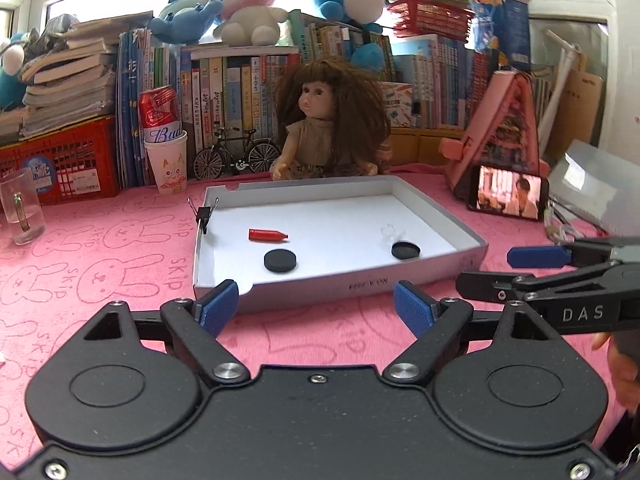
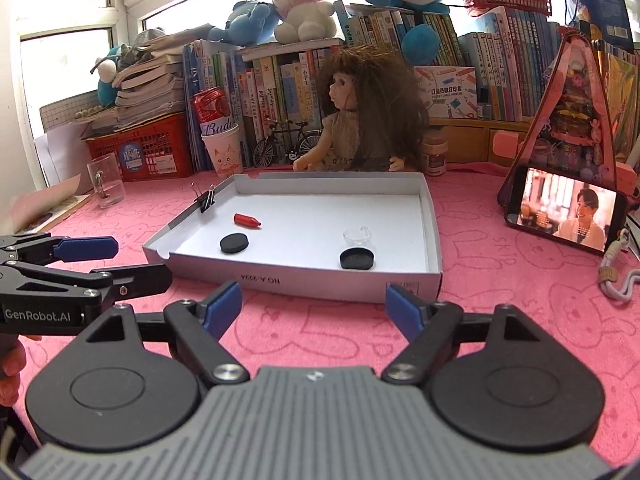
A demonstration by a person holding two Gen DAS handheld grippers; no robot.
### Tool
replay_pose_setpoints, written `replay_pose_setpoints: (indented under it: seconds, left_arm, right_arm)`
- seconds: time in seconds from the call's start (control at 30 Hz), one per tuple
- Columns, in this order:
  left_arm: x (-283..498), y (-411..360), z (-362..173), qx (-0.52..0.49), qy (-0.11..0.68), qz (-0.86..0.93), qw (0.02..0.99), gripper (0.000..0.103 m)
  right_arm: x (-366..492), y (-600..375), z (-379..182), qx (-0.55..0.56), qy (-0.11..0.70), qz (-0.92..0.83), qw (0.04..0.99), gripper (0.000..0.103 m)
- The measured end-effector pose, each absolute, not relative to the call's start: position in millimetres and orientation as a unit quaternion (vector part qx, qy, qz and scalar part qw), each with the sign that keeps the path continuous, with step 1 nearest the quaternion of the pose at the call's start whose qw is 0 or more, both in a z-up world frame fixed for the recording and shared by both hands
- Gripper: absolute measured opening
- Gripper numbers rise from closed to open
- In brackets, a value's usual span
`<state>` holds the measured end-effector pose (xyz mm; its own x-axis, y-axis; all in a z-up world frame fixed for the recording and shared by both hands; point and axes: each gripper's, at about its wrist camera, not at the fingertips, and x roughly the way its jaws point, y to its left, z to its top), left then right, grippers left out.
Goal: Organize rigid objects
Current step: 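Move both tools back toward the remaining objects on the cloth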
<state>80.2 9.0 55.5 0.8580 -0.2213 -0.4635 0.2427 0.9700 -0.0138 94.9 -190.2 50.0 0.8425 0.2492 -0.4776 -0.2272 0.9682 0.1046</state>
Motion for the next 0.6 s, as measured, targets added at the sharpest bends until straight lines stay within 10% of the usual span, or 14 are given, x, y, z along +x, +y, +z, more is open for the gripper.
replay_pose_setpoints:
  seconds: [0.6]
  left_arm:
    - [19, 21, 29, 0.027, 0.241, -0.115, 0.963, 0.076]
  right_arm:
    - [41, -190, 18, -0.008, 0.243, 0.102, 0.964, 0.090]
